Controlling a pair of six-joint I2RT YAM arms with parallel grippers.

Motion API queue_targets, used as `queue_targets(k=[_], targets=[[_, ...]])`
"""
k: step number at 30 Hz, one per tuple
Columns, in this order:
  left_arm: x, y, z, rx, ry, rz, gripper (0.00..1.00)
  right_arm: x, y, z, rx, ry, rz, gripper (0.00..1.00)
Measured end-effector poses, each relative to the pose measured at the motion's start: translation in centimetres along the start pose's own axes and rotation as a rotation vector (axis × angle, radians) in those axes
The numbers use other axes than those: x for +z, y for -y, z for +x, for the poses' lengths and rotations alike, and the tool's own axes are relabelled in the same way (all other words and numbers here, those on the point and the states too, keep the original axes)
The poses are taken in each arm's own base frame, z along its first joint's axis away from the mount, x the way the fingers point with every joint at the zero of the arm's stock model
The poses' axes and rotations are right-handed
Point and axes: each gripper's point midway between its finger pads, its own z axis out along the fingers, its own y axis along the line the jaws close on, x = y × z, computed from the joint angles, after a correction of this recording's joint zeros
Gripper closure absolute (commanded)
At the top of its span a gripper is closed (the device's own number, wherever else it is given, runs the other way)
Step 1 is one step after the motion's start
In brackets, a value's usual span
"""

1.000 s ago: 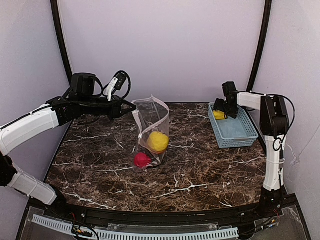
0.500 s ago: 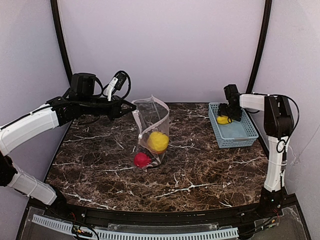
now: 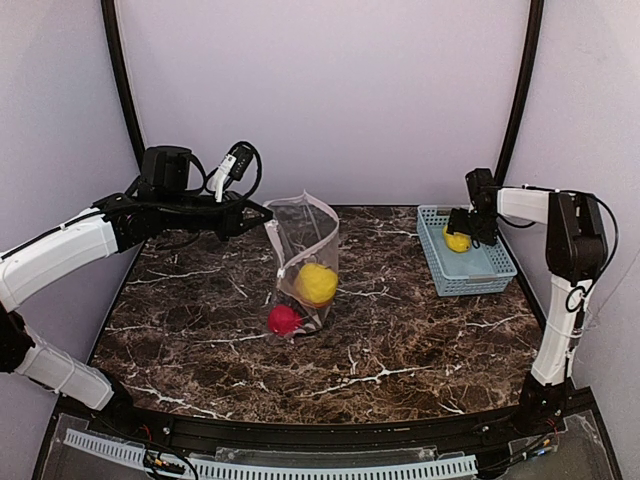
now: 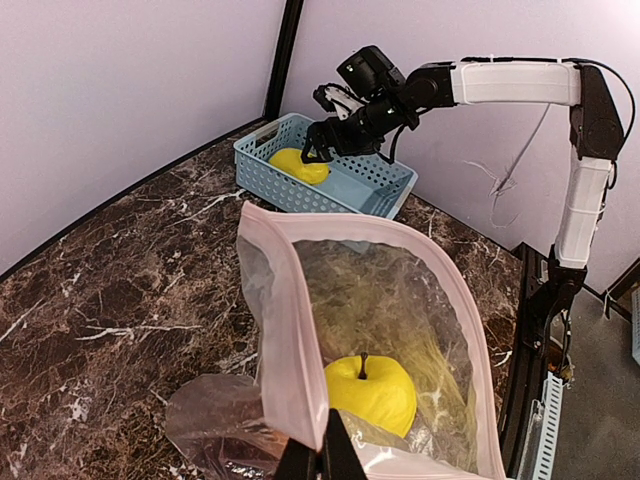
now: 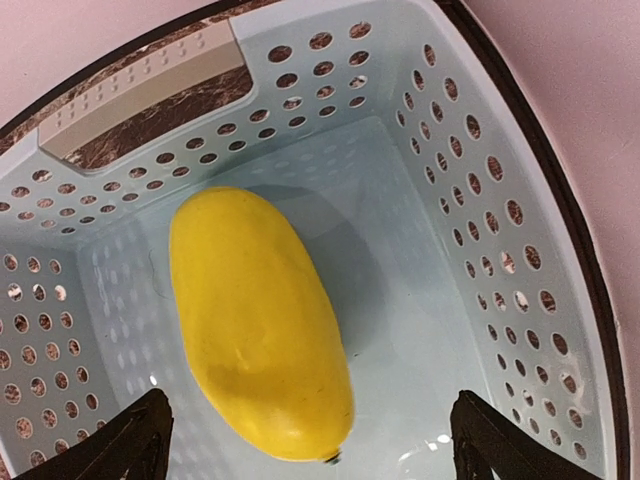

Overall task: Place the food in the zip-top bag and seal the zipper
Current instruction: Adjust the fake fruit in the bin, then pick up the fake fruit from the bin.

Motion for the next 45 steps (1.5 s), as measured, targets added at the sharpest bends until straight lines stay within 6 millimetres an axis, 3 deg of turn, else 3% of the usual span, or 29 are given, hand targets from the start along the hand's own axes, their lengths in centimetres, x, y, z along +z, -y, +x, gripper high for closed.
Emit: queue_targets(k=[7, 16, 26, 36, 45], targets=[[0.0, 0.0, 0.0, 0.000, 0.000, 0.000, 0.99, 0.3, -0.9, 0.0, -0.019, -0.011, -0.038, 0.10], [0.0, 0.0, 0.0, 0.000, 0.000, 0.000, 0.99, 3.0, -0.9, 1.2, -0.099, -0.055, -0.018, 0.15], [0.0, 0.0, 0.0, 0.000, 0.000, 0.000, 0.99, 2.4, -1.9, 2.4, -0.174, -0.074, -0.073, 0.16], [0.0, 0.0, 0.0, -0.001, 0.000, 0.000, 0.99, 1.8, -2.0, 1.6, -0.234, -0.050, -0.056, 0.11], [0.0, 0.0, 0.0, -0.001, 0.000, 0.000, 0.99, 3.5, -2.6, 0.7, -0.277, -0.044, -0.048, 0.18]])
